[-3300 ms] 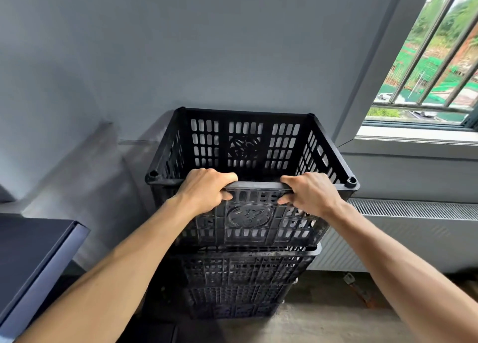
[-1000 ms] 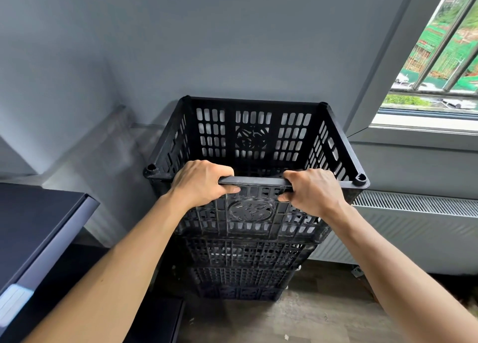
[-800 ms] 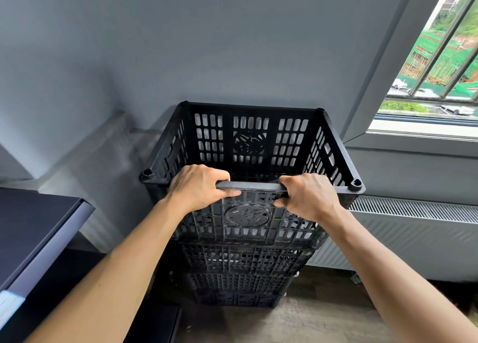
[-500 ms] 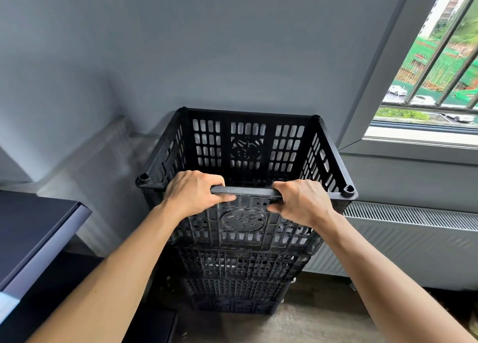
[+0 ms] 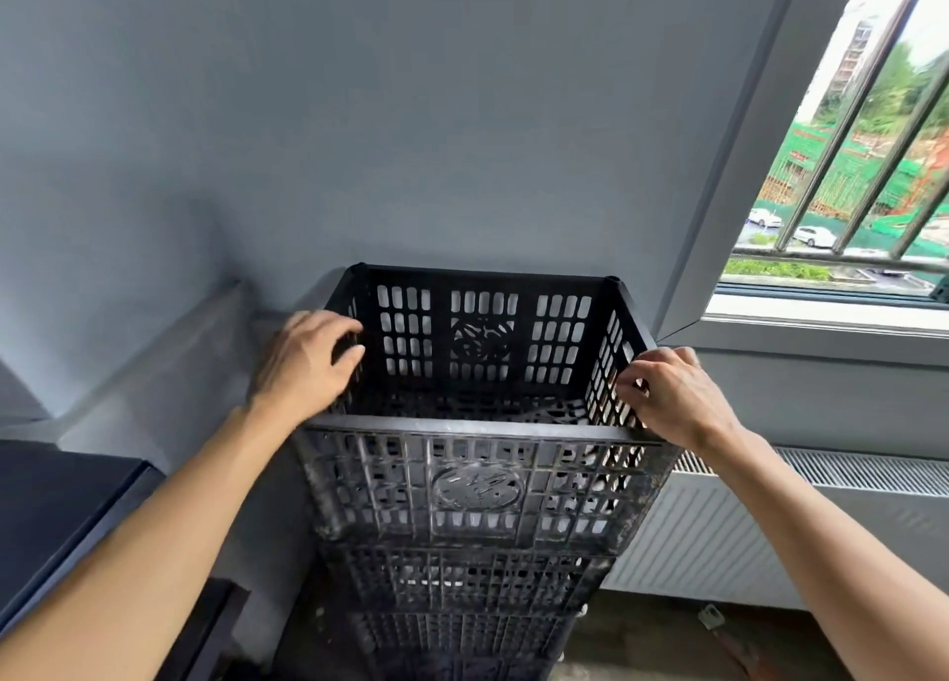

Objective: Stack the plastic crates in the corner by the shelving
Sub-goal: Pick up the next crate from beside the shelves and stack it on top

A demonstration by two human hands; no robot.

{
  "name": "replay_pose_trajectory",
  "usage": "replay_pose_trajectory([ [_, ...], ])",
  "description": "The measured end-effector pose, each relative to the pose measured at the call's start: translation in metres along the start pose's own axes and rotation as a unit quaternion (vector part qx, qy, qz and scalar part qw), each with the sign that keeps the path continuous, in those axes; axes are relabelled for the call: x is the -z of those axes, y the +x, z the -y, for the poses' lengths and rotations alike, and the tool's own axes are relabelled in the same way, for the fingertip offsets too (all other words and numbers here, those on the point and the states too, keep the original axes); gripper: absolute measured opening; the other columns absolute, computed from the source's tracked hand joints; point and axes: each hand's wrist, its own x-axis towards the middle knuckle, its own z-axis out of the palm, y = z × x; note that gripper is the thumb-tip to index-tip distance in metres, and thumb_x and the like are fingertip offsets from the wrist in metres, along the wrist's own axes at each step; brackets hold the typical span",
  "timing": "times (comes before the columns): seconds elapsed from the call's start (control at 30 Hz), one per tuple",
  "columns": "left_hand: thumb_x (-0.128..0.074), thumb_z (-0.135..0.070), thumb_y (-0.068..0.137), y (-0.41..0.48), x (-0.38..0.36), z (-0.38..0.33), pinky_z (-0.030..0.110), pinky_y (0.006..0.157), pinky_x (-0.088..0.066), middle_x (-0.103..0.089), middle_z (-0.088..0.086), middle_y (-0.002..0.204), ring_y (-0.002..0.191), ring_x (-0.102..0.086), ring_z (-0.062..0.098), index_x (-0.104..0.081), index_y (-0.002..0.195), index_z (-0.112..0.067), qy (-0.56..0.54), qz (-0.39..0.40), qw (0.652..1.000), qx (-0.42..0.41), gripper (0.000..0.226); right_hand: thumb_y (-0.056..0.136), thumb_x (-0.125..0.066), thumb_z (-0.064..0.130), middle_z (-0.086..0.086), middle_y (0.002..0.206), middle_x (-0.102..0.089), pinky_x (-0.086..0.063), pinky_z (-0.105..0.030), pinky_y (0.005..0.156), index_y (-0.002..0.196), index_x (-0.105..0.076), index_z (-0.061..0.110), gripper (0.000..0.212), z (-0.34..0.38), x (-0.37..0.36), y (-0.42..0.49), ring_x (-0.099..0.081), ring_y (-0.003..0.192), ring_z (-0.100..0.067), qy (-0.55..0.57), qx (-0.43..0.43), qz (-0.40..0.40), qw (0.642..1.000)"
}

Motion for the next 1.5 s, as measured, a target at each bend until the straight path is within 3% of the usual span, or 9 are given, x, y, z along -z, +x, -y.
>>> replay_pose_trajectory([
  [0.17,-0.059,-0.036,0.092,0.015,-0.009,0.018,0.05,0.105,-0.04,-0.04,0.014,0.145,0.133,-0.037,0.034,-0.033,0.149,-0.014,0.048,0.137,0.981,0.131,0.066,0.092,-0.063,0.032,-0.009,0.156,-0.024,-0.036,-0.049,0.109,0.145,-0.042,0.029,0.058,0.004,-0.005,0.017,-0.021,0.14,-0.03,0.063,-0.097,0.047,0.992],
  [0.3,-0.052,-0.033,0.097,0.031,-0.021,0.019,0.05,0.1,-0.045,-0.047,0.024,0.139,0.124,-0.049,0.041,-0.013,0.154,-0.012,0.062,0.191,0.966,0.162,0.072,0.094,-0.058,0.023,-0.024,0.152,-0.028,-0.038,-0.049,0.109,0.154,-0.012,0.019,0.075,0.004,-0.004,0.041,-0.041,0.132,-0.044,0.121,-0.164,0.103,0.974],
  [0.47,-0.044,-0.029,0.101,0.052,-0.036,0.028,0.04,0.085,-0.053,-0.052,0.023,0.136,0.103,-0.063,0.036,-0.001,0.156,-0.017,0.007,0.214,0.955,0.206,0.07,0.089,-0.053,0.013,-0.024,0.123,-0.062,-0.051,-0.033,0.067,0.152,-0.018,0.025,0.073,-0.009,-0.011,0.057,-0.065,0.08,-0.032,0.183,-0.226,0.076,0.954],
  [0.57,-0.044,-0.021,0.102,0.048,-0.041,0.037,0.039,0.073,-0.056,-0.055,0.019,0.135,0.071,-0.065,0.028,-0.006,0.155,-0.027,-0.105,0.184,0.949,0.235,0.066,0.092,-0.054,0.017,-0.023,0.121,-0.063,-0.049,-0.03,0.062,0.153,-0.017,0.03,0.073,-0.012,-0.017,0.057,-0.064,0.071,-0.03,0.204,-0.237,0.057,0.948],
  [0.7,-0.043,-0.025,0.102,0.04,-0.043,0.044,0.04,0.073,-0.055,-0.056,0.015,0.135,0.061,-0.06,0.019,-0.005,0.154,-0.034,-0.12,0.174,0.947,0.243,0.065,0.094,-0.055,0.018,-0.015,0.099,-0.067,-0.059,-0.037,0.056,0.15,-0.017,0.039,0.07,-0.011,-0.022,0.051,-0.07,0.055,-0.028,0.226,-0.244,0.053,0.942],
  [0.93,-0.041,-0.028,0.1,0.053,-0.059,0.05,0.047,0.058,-0.059,-0.068,0.016,0.08,0.058,-0.066,0.033,0.0,0.152,-0.035,-0.03,0.193,0.955,0.223,0.066,0.094,-0.057,0.016,-0.015,0.099,-0.068,-0.057,-0.033,0.053,0.151,-0.018,0.034,0.071,-0.009,-0.023,0.06,-0.07,0.052,-0.026,0.203,-0.255,0.055,0.944],
  [1.13,-0.039,-0.033,0.102,0.047,-0.055,0.05,0.035,0.051,-0.055,-0.067,0.018,0.097,0.054,-0.065,0.026,0.003,0.153,-0.034,-0.032,0.201,0.95,0.237,0.066,0.096,-0.055,0.017,-0.015,0.089,-0.07,-0.058,-0.032,0.054,0.15,-0.017,0.033,0.068,-0.008,-0.024,0.057,-0.069,0.049,-0.024,0.192,-0.25,0.057,0.947],
  [1.27,-0.039,-0.033,0.102,0.046,-0.053,0.048,0.027,0.043,-0.043,-0.065,0.016,0.082,0.048,-0.056,0.022,0.004,0.154,-0.03,-0.013,0.199,0.951,0.235,0.068,0.095,-0.054,0.019,-0.02,0.091,-0.071,-0.061,-0.04,0.064,0.148,-0.018,0.03,0.066,-0.008,-0.027,0.057,-0.069,0.055,-0.028,0.161,-0.245,0.053,0.955],
  [1.5,-0.043,-0.037,0.099,0.045,-0.053,0.049,0.04,0.063,-0.058,-0.064,0.016,0.088,0.064,-0.064,0.03,0.002,0.153,-0.029,0.019,0.187,0.957,0.219,0.071,0.094,-0.052,0.017,-0.019,0.086,-0.07,-0.06,-0.041,0.062,0.135,-0.027,0.025,0.048,-0.007,-0.029,0.057,-0.068,0.053,-0.028,0.13,-0.235,0.038,0.963],
])
